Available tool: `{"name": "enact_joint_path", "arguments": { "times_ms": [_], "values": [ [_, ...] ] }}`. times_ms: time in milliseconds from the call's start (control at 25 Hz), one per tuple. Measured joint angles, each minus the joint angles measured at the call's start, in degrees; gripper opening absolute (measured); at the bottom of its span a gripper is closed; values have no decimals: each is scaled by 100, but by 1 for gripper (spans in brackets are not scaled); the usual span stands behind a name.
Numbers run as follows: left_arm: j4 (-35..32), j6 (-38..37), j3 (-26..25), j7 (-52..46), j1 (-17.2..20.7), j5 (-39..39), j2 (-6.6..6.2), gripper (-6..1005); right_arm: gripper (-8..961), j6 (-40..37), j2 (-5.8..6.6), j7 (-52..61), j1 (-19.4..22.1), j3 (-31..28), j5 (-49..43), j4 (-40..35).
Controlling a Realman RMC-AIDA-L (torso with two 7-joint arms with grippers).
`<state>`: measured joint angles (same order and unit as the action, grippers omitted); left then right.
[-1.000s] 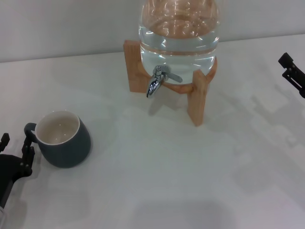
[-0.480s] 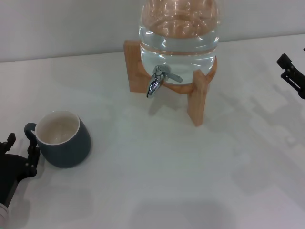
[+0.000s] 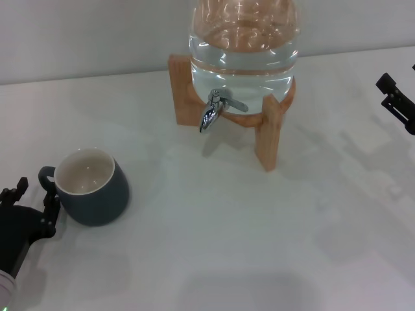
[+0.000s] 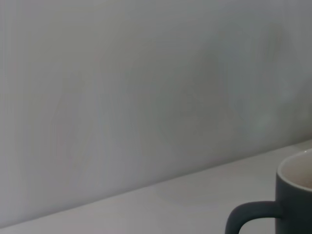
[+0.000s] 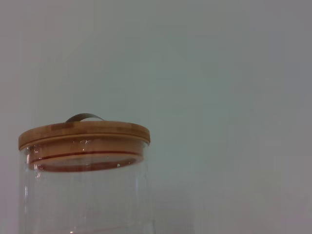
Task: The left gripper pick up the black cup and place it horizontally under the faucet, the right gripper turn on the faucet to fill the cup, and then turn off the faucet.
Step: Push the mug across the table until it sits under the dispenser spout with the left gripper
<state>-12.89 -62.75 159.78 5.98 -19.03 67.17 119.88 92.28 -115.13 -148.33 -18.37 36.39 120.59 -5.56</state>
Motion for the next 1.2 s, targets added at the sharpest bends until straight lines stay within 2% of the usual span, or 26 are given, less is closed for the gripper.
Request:
{"name": "enact_joint_path", "arguments": {
  "times_ms": [1200],
  "values": [
    [-10, -31, -5, 193, -24, -38, -3, 479, 859, -134, 0, -38, -29, 0, 0, -25]
  ]
}}
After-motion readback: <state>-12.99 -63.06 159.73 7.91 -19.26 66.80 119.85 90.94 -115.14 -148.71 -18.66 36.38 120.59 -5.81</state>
